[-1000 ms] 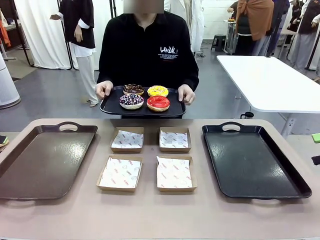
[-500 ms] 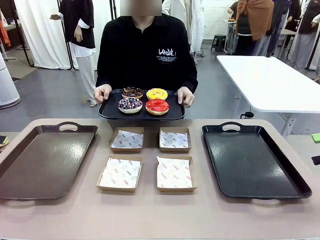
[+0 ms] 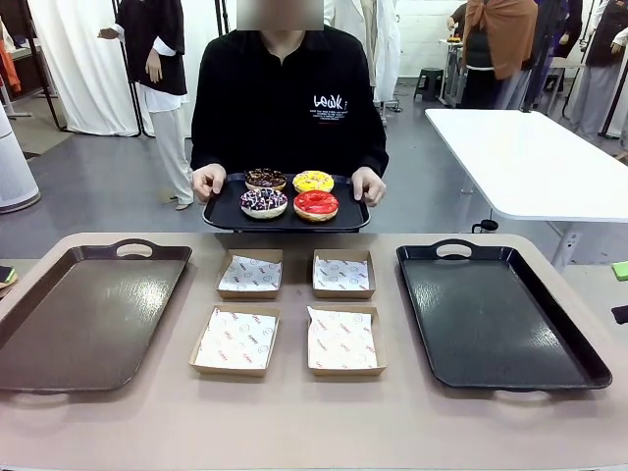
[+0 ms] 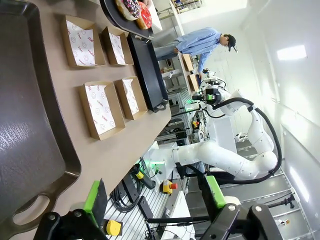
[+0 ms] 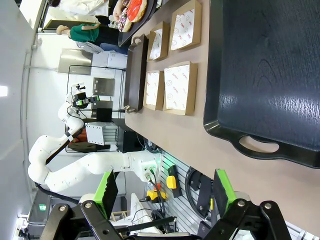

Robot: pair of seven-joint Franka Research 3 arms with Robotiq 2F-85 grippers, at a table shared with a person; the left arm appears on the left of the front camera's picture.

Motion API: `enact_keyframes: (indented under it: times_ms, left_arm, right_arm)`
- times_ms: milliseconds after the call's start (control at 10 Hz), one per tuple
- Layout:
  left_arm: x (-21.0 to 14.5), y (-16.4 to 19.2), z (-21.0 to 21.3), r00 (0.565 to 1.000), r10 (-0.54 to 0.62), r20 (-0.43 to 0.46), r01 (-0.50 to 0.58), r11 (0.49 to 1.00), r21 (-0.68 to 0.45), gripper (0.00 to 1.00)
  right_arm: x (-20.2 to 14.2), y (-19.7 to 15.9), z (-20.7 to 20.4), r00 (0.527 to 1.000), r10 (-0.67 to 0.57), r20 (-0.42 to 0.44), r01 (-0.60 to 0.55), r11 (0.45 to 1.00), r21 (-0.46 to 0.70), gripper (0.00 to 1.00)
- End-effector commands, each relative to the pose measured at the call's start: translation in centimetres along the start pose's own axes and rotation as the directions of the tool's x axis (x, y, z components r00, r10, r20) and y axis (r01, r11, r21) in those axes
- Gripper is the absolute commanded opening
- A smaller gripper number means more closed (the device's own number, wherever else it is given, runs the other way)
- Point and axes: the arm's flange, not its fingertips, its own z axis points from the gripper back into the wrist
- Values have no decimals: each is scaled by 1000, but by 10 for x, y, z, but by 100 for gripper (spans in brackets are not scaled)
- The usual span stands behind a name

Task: Individually package the donuts and arrange them on the tray.
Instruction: Pick up one Paper togo box.

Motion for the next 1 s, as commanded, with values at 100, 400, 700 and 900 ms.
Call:
enact_keyframes:
  times_ms: [100, 400, 700, 900]
  left_arm:
    - [0, 0, 0, 1000, 0, 0, 0, 1000, 0, 100]
    - [74, -47, -12, 997, -8, -82, 27, 974, 226, 100]
    - [157, -94, -88, 963, 92, -255, 43, 878, 477, 100]
    - [202, -107, -158, 951, 159, -266, 47, 774, 631, 100]
  right_arm:
    - [2, -1, 0, 1000, 0, 10, -1, 1000, 23, 100]
    - [2, -1, 0, 1000, 0, 10, -1, 1000, 23, 100]
    - [2, -1, 0, 1000, 0, 10, -1, 1000, 23, 100]
    - [2, -1, 0, 1000, 0, 10, -1, 1000, 23, 100]
